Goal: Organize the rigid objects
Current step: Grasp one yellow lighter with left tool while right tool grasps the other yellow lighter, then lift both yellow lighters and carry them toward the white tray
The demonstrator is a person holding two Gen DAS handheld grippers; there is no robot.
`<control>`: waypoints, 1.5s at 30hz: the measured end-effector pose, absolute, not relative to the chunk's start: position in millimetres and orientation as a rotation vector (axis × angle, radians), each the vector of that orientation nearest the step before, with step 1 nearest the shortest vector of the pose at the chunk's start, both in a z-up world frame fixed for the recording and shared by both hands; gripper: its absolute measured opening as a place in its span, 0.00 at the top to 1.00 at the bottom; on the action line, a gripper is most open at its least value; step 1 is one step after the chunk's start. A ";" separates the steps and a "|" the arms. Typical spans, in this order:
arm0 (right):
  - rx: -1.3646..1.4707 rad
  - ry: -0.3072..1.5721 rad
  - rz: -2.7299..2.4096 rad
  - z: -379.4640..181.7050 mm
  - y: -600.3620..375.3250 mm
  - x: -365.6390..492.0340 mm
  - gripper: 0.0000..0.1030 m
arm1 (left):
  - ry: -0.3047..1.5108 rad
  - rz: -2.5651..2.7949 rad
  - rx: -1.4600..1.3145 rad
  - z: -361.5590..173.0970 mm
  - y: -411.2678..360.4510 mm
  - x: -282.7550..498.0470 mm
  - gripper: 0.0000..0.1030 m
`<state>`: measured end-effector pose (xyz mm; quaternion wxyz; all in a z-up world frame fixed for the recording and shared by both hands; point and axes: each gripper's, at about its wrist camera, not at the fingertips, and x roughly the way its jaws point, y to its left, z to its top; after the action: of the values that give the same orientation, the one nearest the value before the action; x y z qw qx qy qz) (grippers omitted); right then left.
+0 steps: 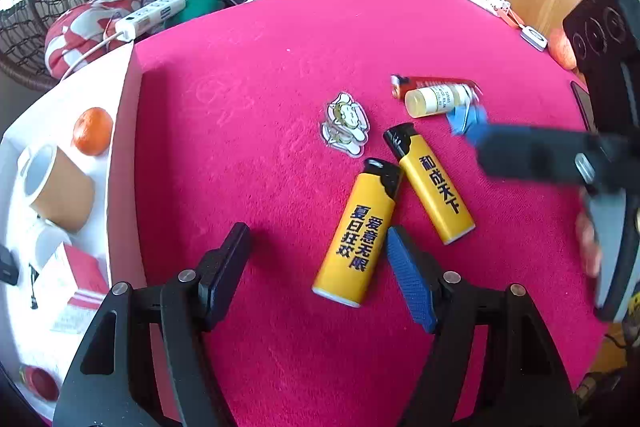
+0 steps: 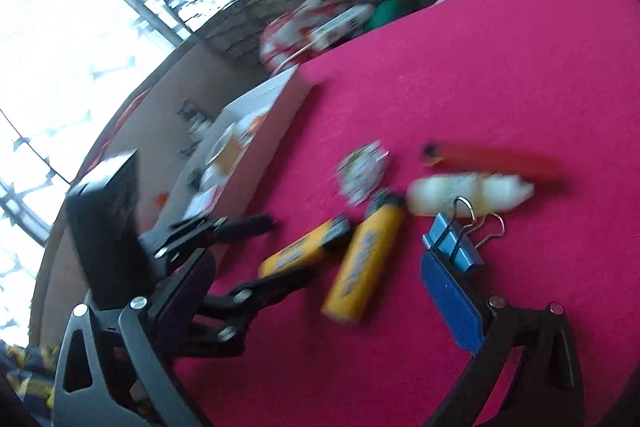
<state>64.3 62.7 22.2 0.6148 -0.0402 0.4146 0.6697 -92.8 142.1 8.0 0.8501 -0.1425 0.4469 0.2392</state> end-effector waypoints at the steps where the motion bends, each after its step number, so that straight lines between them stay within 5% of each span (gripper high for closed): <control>1: -0.100 0.947 1.512 23.5 61.5 68.1 0.00 | 0.939 0.503 -0.294 8.1 142.1 -92.1 0.44; 4: -0.218 0.892 1.467 24.1 61.7 51.5 0.03 | 0.929 0.493 -0.281 8.9 140.2 -90.8 0.55; 9: -0.479 0.736 1.397 21.3 73.5 0.9 0.37 | 0.930 0.543 -0.252 9.4 144.4 -93.9 0.61; 18: -0.664 0.639 1.271 17.4 88.9 -8.2 0.47 | 0.960 0.528 -0.244 9.7 155.0 -83.6 0.61; 21: -0.665 0.630 1.270 18.0 92.2 -7.7 0.56 | 0.946 0.517 -0.221 9.7 152.2 -78.0 0.61; 25: -0.631 0.633 1.286 19.6 81.2 -5.7 0.77 | 0.928 0.503 -0.202 9.8 141.4 -82.2 0.77; 31: -0.481 0.642 1.320 33.8 55.5 1.3 0.78 | 0.865 0.511 -0.269 17.2 136.2 -96.6 0.77; 45: -0.188 0.302 1.380 158.6 -11.4 -15.1 0.78 | 0.486 0.627 -0.209 143.0 115.3 -163.2 0.77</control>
<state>-15.1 -11.4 158.6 0.7566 -0.0862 0.1386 0.6332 -163.2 115.3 143.0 0.9171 -0.1017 0.2361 0.3046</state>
